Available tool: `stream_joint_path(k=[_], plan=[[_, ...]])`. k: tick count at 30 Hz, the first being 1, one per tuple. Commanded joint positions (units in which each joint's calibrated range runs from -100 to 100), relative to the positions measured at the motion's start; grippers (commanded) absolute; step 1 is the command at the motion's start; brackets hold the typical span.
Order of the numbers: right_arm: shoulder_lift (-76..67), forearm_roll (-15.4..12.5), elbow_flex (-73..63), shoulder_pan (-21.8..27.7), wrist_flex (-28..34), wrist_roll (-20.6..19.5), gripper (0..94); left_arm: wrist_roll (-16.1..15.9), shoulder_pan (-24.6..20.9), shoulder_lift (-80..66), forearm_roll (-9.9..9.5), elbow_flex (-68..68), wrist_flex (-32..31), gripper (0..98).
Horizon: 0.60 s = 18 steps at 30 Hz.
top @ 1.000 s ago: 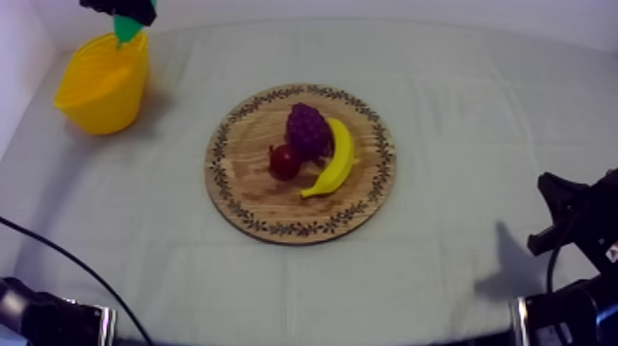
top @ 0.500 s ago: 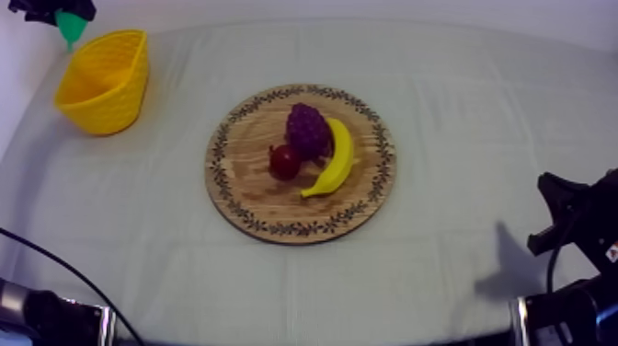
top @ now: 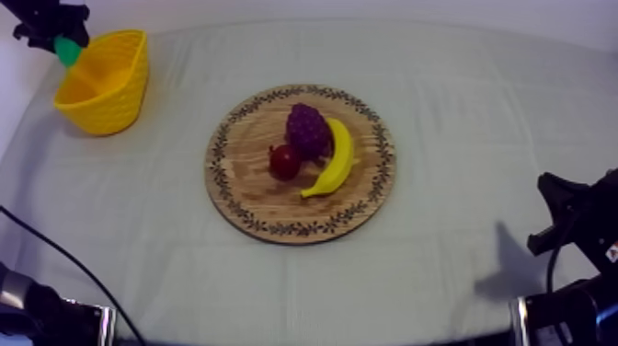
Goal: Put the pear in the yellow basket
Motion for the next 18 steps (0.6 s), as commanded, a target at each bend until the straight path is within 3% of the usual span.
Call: stream_joint_path(k=[1,13,18], plan=[[0.0,0.0,0.0,0.0,0.0,0.0,0.4,-0.1,-0.1,3.9,0.2,-0.8,-0.4,48.7],[0.0,0.0,0.0,0.0,0.0,0.0,0.4,-0.6,-0.6,21.0,1.3,-10.4,-3.6,50.0],[0.0,0.0,0.0,0.0,0.0,0.0,0.4,-0.3,-0.5,25.0,2.0,-12.6,-4.4,60.9]])
